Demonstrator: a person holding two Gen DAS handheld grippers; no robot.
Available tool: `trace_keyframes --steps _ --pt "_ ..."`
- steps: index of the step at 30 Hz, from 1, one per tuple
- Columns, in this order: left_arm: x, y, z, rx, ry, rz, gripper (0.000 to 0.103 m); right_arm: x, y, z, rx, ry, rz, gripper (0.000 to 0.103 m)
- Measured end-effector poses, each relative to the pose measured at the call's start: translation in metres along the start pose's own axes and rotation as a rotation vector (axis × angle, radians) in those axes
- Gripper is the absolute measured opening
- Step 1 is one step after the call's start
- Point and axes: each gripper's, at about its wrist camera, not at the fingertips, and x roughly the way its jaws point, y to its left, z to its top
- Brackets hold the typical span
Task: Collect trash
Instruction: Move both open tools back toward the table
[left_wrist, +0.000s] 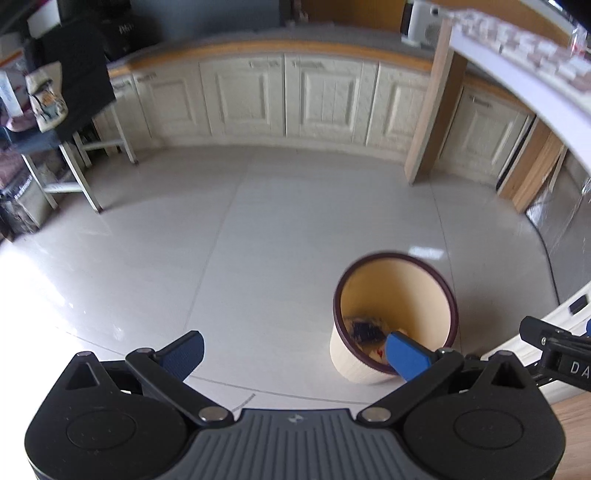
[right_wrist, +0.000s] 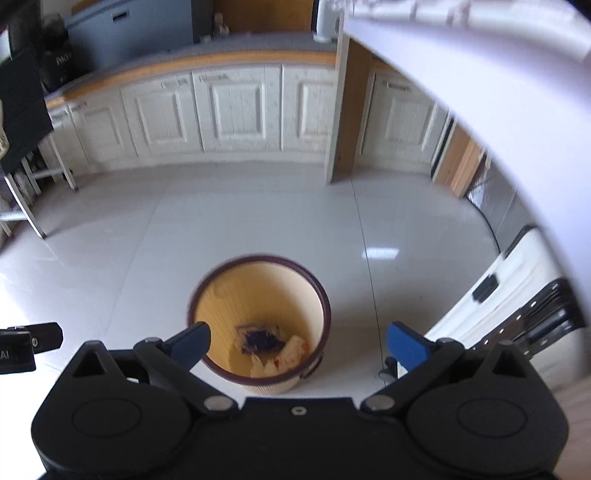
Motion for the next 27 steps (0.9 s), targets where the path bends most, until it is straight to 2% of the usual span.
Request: trace_keyframes --steps 4,11,15,22,27 --pt "-0.046 0.007 0.011 -0.007 -0.079 0.008 0.103 -0.04 0.005 0.018 0.014 -0.057 0.047 0.103" --pt "-0.133 0.015 0.029 -0.021 -0.248 0.011 0.103 -0.13 0.008 0.051 0.01 -0.222 0.12 0.103" --pt "-0.183 0.006 0.036 -0.012 -0.353 0.001 0.103 -0.183 -0.001 0.063 0.021 -0.318 0.148 0.103" --pt "-0.252 -0.031 0.037 0.032 -0.511 -0.036 0.103 -0.257 -0.043 0.068 0.058 -0.478 0.145 0.103" --pt "-0.278 -0.074 0.041 0.085 -0.569 -0.09 0.103 -0.288 -0.096 0.061 0.117 -0.524 0.101 0.103"
